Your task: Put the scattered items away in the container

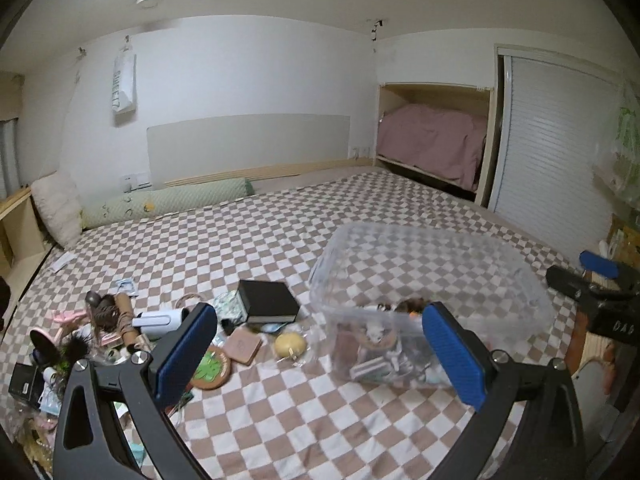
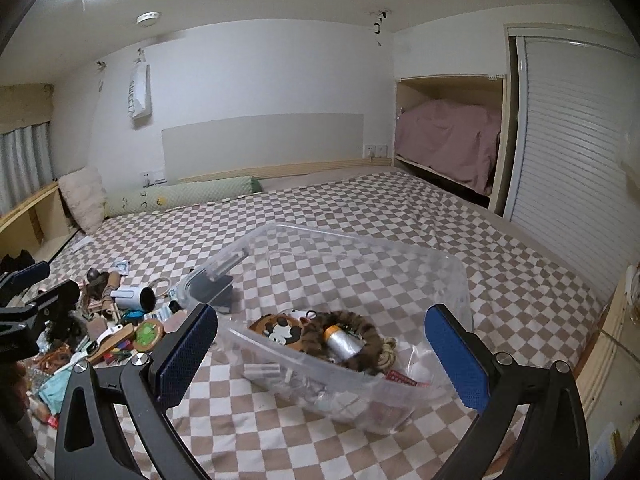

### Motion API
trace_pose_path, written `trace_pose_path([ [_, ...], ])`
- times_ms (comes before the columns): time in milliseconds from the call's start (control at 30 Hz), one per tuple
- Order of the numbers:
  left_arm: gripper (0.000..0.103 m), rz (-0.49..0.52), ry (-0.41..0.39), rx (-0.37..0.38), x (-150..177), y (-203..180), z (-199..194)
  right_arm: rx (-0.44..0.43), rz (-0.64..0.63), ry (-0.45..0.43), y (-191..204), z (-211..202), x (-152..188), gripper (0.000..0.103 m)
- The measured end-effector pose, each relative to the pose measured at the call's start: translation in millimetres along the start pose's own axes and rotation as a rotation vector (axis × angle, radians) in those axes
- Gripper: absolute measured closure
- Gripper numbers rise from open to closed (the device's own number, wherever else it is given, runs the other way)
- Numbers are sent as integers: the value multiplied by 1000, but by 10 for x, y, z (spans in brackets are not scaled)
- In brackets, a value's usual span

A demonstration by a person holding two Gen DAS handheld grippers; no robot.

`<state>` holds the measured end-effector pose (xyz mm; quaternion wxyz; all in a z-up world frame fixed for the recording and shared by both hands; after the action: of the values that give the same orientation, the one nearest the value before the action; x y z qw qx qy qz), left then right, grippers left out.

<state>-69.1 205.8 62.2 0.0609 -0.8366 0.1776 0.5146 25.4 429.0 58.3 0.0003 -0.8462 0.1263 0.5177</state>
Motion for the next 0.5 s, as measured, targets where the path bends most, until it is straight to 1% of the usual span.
trace_pose_path([
  [233,0,-39,41,-15,287,182,-4,2,-15,4,117,-44,169,0],
  [500,0,-50,55,-49,503,373,-36,-3,-27,23,150,-5,416,0],
])
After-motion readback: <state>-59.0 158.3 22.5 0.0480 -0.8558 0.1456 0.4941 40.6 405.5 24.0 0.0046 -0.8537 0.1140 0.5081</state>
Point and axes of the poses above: each gripper's, at about its wrist camera, not at the fingertips, and z roughly the way its jaws point, y to its left, x to its underside, the point moved 5 cm from there along z, roughly the way its jaws point, and after that the axes turned 14 degrees about -x, right-handed, at the moved point
